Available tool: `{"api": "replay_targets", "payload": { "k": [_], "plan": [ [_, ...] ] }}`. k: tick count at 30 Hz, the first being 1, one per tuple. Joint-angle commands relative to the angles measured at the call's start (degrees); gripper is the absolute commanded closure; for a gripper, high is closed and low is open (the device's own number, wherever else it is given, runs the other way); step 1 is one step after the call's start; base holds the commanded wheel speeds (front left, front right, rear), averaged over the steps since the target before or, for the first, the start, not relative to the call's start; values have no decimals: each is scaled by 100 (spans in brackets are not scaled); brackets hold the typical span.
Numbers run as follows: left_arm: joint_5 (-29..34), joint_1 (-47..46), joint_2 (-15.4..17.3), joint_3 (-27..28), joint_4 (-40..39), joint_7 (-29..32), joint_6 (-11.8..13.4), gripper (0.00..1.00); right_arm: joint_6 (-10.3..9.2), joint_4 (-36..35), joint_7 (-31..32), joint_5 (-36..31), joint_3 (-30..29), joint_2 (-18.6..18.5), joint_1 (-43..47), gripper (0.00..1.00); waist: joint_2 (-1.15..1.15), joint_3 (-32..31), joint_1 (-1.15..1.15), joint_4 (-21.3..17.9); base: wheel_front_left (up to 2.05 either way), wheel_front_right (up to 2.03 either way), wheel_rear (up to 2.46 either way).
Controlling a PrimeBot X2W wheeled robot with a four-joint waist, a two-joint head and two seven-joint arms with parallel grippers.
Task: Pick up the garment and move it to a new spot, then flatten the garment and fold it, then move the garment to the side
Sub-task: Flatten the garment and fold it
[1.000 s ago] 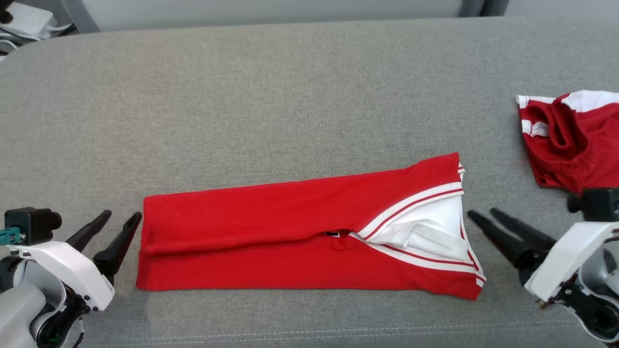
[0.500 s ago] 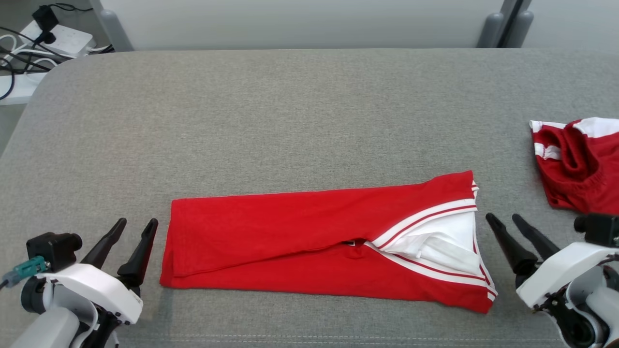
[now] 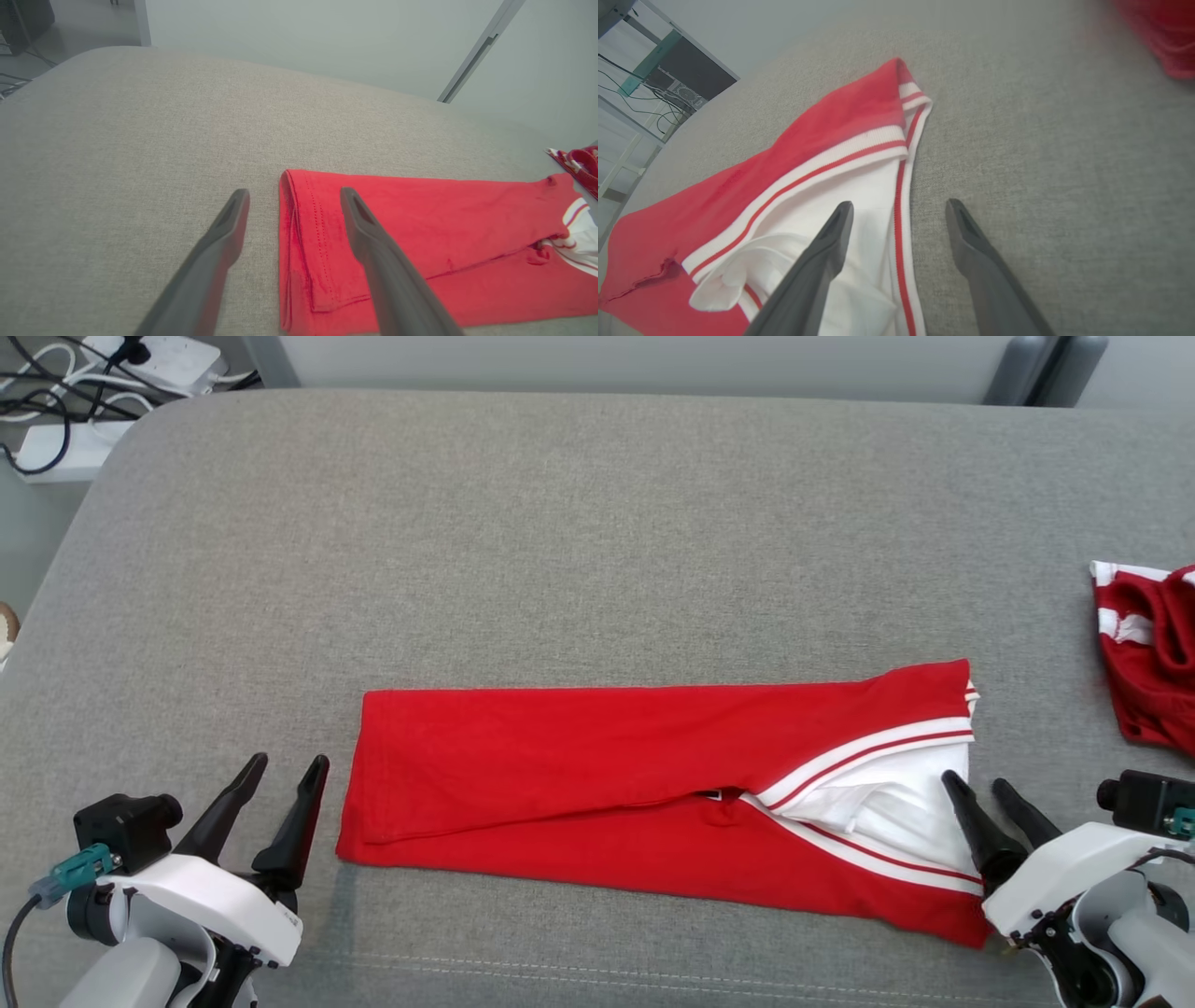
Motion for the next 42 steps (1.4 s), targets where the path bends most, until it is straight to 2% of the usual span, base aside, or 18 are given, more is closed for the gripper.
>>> {"api": "replay_targets", "payload": {
  "k": [1, 19, 21, 22, 23, 25, 26, 31, 42],
  "plan": [
    [67, -91, 202, 279, -118, -77, 1, 0, 25, -64, -82, 10, 71, -67, 8, 0, 0, 49, 0, 38, 0, 0, 0],
    [162, -136, 71, 401, -208, -77, 1, 0, 25, -116, 557, 315, 594, 37, -287, 0, 0, 257, 0, 200, 0, 0, 0],
    [164, -124, 52, 410, -212, -77, 1, 0, 25, -119, 621, 370, 631, 28, -304, 17, 0, 258, 0, 213, 0, 0, 0],
    [167, -117, 44, 412, -214, -77, 1, 0, 25, -121, 643, 385, 651, 19, -318, 36, 0, 258, 0, 218, 0, 0, 0],
    [170, -110, 36, 416, -214, -77, 1, 0, 25, -120, 650, 404, 662, 12, -330, 51, 0, 257, 0, 222, 0, 0, 0],
    [173, -98, 19, 420, -214, -77, 1, 0, 25, -103, 662, 440, 675, -22, -351, 94, 0, 251, 0, 230, 0, 0, 0],
    [177, -90, 7, 420, -214, -77, 1, 0, 25, -95, 653, 453, 675, -47, -364, 100, 0, 247, 0, 234, 0, 0, 0],
    [156, -42, -16, 444, -226, -77, 1, 0, 25, -5, 377, 491, 542, -218, -437, 100, 0, 213, 0, 213, 0, 0, 0],
    [130, 92, -73, 462, -307, -77, 1, 0, 25, 12, 82, 500, 192, -857, -526, 100, 0, 105, 0, 51, 0, 0, 0]
  ]
}}
